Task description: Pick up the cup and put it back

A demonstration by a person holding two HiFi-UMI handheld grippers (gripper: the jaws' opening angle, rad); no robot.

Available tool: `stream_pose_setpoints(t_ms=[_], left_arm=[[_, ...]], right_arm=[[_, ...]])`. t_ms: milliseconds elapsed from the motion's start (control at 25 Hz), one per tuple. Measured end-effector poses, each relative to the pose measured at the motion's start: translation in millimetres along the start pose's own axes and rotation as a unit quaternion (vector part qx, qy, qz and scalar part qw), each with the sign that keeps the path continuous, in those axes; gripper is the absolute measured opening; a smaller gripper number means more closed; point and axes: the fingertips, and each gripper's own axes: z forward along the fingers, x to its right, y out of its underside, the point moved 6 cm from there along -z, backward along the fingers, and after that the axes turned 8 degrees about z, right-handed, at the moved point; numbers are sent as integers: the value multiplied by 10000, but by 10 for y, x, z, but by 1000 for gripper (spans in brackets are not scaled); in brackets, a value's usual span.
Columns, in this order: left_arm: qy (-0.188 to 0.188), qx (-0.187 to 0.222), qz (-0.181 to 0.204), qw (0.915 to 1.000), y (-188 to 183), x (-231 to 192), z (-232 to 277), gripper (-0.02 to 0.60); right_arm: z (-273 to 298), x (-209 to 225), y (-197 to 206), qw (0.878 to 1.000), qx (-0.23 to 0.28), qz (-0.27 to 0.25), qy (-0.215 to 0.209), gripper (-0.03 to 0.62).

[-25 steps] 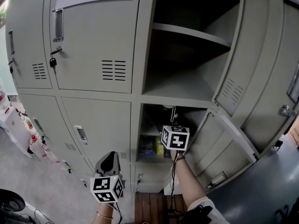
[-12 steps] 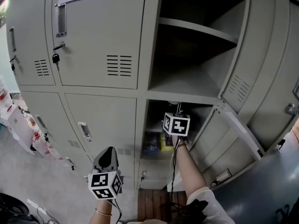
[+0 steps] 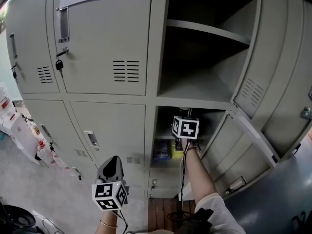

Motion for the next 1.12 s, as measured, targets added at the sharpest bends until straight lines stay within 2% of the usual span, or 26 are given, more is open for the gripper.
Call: stream_pose_setpoints(t_ms=[600, 1120], left_arm=[[89, 74, 26, 9999, -79, -1, 24, 12], [730, 29, 145, 9972, -120, 389, 44, 12]], right_arm=[[-93, 21, -14, 9999, -74, 138, -68, 420], [-755, 26, -24, 9996, 45, 176, -198, 419]])
